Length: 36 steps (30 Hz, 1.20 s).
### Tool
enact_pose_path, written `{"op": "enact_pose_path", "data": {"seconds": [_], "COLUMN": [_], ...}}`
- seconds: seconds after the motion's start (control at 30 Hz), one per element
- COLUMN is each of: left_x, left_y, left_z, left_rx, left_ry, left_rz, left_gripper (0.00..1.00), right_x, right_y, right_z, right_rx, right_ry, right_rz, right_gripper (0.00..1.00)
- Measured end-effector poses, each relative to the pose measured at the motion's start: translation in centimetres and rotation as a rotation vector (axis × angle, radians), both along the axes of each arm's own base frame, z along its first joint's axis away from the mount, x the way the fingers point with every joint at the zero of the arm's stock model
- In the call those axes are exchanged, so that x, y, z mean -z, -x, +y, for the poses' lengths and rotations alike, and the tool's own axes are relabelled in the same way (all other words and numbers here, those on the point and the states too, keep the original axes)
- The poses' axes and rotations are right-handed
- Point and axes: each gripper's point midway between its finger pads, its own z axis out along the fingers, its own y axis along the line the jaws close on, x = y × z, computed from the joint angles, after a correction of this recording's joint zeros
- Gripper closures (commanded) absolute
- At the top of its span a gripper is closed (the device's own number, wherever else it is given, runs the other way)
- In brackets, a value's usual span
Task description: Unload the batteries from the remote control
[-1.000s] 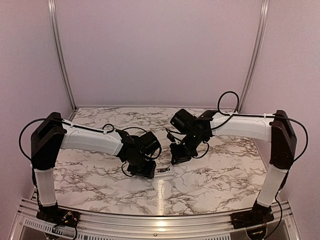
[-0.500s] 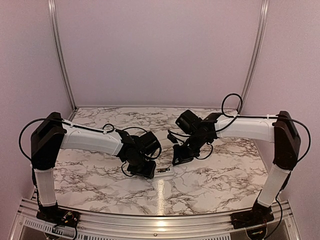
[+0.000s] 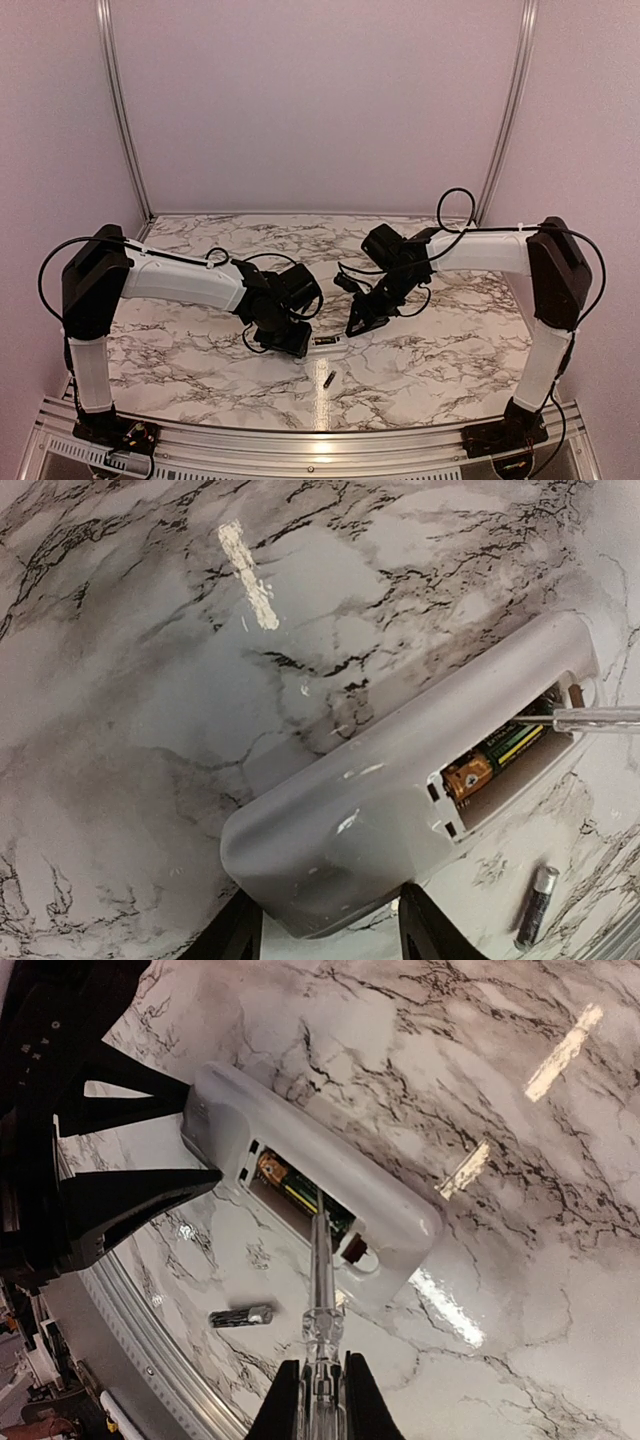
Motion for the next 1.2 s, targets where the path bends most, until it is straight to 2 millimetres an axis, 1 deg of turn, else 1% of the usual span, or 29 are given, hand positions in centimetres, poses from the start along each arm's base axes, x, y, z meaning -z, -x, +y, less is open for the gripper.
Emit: {"op": "enact_pose_path", "data": {"seconds": [0.57, 1.2], "left_x": [0.01, -0.16], "left_y": [0.01, -0.04], "left_z": [0.02, 0.31], "left_rx": [0.01, 0.021], "left_ry": [-0.002, 0.01], "left_rz": [-0.003, -0.03], "left_gripper": [0.52, 0.49], "right_x": [0.03, -0.68], "right_y": [-0.1, -0.57], "right_z": [0.03, 0.47], "right_rx": [-0.016, 0.049], "right_ry": [-0.004, 0.032], "right_rz": [0.008, 0.021], "right_gripper": [1.0, 1.0]}}
